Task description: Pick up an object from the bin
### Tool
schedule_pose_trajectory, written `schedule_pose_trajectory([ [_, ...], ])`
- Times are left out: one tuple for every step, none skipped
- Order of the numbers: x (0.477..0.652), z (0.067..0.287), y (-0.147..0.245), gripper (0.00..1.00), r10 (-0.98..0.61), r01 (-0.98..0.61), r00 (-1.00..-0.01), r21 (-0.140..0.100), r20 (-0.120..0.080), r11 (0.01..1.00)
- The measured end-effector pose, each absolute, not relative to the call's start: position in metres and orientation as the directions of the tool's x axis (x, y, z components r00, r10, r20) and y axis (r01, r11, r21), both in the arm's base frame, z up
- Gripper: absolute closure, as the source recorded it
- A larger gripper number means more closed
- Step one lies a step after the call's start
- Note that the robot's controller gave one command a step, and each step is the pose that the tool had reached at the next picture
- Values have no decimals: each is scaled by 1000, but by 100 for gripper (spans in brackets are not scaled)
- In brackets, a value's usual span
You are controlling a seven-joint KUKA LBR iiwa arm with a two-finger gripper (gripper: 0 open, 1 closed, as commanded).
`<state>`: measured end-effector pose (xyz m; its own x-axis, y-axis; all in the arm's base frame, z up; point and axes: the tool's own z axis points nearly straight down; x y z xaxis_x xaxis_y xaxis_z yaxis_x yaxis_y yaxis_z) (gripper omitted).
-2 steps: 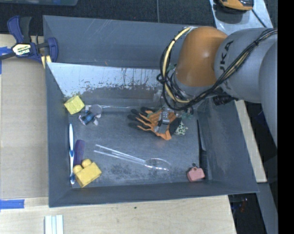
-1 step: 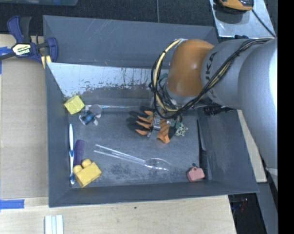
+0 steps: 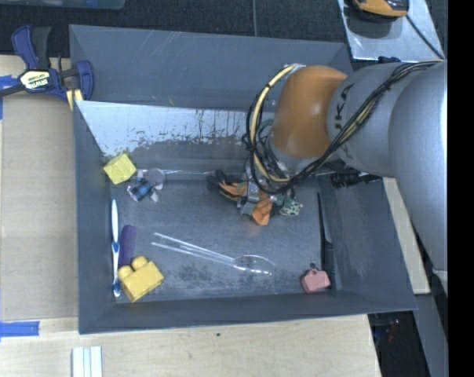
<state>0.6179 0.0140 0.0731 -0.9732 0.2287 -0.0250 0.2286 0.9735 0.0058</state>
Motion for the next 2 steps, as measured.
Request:
schedule_pose_trajectory([
  [618, 73, 14, 100, 229, 229, -973, 6, -25, 974],
  [615, 86, 14, 100, 228, 228, -973, 4, -18, 974],
])
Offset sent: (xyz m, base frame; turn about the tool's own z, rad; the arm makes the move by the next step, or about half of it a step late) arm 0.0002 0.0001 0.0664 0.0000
